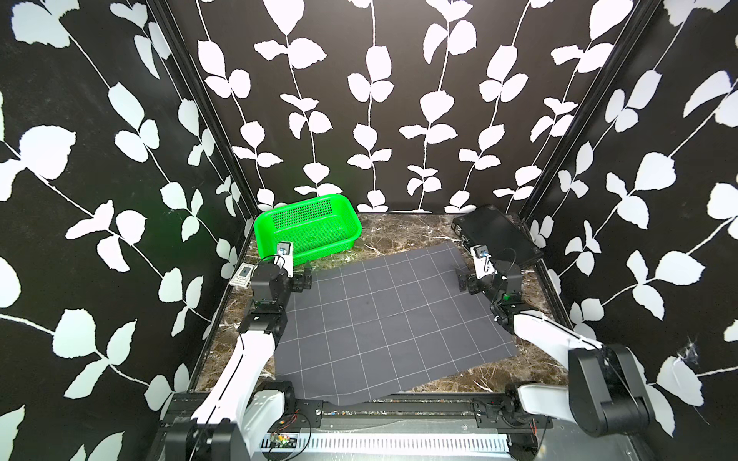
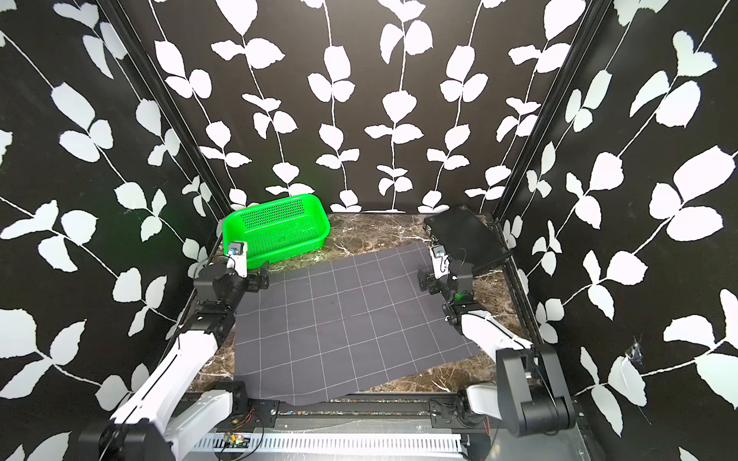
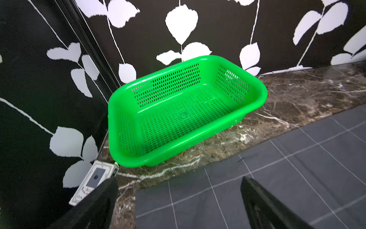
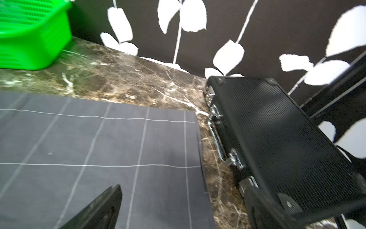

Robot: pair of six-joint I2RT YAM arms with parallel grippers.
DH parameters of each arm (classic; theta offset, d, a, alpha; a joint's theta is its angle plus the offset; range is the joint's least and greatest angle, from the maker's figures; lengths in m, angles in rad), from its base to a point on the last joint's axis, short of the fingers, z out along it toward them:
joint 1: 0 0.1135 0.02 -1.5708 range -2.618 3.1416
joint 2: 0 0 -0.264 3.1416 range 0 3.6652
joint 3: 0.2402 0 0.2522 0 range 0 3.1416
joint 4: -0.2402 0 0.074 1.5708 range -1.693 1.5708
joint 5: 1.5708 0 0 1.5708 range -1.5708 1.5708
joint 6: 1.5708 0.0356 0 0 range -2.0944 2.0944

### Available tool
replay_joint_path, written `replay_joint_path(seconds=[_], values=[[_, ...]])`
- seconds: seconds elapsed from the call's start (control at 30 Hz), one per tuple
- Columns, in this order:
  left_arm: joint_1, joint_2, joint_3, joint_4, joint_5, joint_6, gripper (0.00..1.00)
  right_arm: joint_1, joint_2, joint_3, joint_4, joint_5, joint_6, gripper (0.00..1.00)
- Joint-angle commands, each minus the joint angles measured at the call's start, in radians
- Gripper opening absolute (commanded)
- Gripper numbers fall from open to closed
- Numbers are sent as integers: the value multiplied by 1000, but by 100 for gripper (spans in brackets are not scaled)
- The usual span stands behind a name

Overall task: Roll up the pillowcase
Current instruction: Fold the pillowcase at the center of the board.

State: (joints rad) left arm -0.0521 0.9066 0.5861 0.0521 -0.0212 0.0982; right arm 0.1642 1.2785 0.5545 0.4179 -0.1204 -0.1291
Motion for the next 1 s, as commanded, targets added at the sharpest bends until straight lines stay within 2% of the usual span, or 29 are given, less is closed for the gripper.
replay_joint_path(seconds=[0.0, 0.07, 0.2, 0.27, 0.33, 0.43, 0.57, 0.67, 0.73, 0.97], values=[[13, -41, 16, -333, 49, -35, 99, 39, -5, 70, -134, -66, 30, 99], [31, -74, -1, -386, 47, -63, 99, 66, 13, 115, -193, -79, 40, 99], [165, -102, -57, -397, 186, -93, 98, 83, 83, 212, -261, -110, 63, 99], [253, -62, -38, -413, 239, -98, 98, 86, 128, 276, -310, -121, 59, 99], [339, 1, -8, -431, 340, -87, 98, 85, 171, 345, -369, -129, 52, 99], [410, 99, 26, -437, 422, -53, 99, 83, 241, 432, -440, -123, 44, 99], [460, 260, 68, -403, 489, -27, 99, 83, 314, 543, -518, -98, 55, 99], [531, 343, 90, -324, 580, -89, 99, 82, 402, 611, -548, -104, 79, 99], [541, 389, 103, -289, 580, -77, 98, 81, 449, 654, -569, -102, 103, 99], [541, 635, 288, -377, 585, -13, 92, 83, 576, 751, -609, -92, 174, 99]])
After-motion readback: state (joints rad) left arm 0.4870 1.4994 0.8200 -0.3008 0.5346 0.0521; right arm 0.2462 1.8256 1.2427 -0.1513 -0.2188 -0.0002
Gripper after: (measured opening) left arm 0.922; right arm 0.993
